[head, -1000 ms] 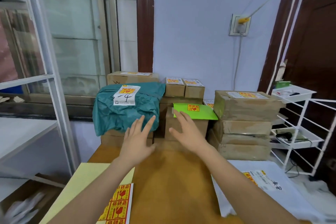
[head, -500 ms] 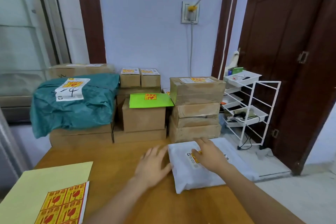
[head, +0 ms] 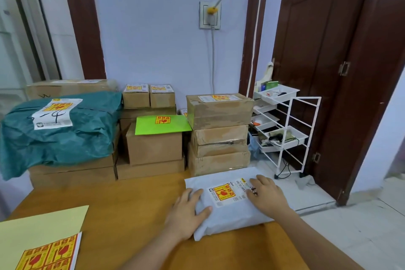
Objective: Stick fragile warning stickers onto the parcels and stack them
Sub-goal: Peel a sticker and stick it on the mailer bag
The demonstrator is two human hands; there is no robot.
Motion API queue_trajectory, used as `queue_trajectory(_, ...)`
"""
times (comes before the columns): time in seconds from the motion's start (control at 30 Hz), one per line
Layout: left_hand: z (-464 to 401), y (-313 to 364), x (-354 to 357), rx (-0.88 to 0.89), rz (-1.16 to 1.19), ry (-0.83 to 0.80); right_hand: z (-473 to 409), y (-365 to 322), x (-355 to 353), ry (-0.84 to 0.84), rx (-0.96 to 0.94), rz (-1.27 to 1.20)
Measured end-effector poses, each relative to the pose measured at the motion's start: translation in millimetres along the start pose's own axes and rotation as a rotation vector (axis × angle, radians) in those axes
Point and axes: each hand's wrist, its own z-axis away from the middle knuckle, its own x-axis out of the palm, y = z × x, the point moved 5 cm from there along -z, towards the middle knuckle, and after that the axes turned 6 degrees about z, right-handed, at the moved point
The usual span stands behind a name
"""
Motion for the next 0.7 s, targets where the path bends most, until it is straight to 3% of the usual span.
queue_trajectory(0.17, 2, -3, -1, -0.023, 0.052, 0.021, 3, 1, 8, -0.007, 0.060, -0.092)
queue_trajectory(0.43, 3, 3, -2, -0.018, 0.113, -0.022, 8, 0, 9, -0.076, 0.156, -0.045)
queue_trajectory(0.7, 2, 1, 2, -0.066, 0.323, -0.003, 12, -17, 4, -0.052, 0.122, -0.113)
